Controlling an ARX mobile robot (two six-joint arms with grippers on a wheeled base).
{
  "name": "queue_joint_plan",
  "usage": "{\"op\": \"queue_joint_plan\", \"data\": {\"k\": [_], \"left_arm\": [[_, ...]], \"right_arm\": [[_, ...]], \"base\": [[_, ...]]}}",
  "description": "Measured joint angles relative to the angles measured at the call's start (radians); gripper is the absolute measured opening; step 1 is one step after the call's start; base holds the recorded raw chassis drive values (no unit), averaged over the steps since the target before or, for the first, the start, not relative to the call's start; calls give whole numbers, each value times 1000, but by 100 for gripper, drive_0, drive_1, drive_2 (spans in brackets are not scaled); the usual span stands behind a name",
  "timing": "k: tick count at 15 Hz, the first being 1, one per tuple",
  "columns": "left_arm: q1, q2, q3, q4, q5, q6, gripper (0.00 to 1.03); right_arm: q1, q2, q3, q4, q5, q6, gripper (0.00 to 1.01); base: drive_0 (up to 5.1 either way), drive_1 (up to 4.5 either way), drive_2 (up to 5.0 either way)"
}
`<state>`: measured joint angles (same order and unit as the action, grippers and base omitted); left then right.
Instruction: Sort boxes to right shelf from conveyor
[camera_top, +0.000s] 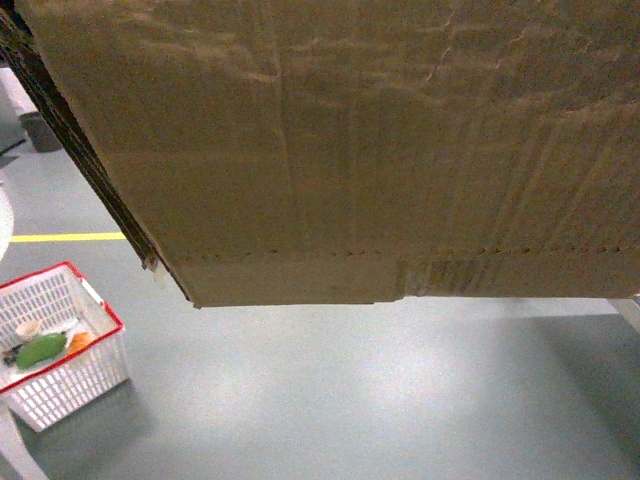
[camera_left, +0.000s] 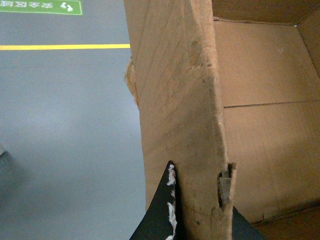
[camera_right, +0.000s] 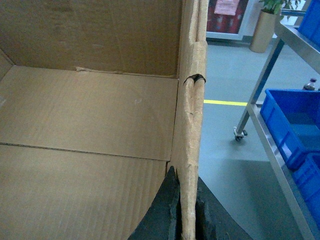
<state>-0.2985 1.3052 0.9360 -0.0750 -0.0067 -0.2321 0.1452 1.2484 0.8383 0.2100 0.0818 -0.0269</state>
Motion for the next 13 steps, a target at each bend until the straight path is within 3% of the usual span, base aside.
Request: {"op": "queue_joint_plan", "data": {"k": [13], "left_arm": [[0, 0, 0, 0, 0, 0, 4]], "right_arm": [[0, 0, 0, 0, 0, 0, 4]], "base": [[-158, -158, -158]]}}
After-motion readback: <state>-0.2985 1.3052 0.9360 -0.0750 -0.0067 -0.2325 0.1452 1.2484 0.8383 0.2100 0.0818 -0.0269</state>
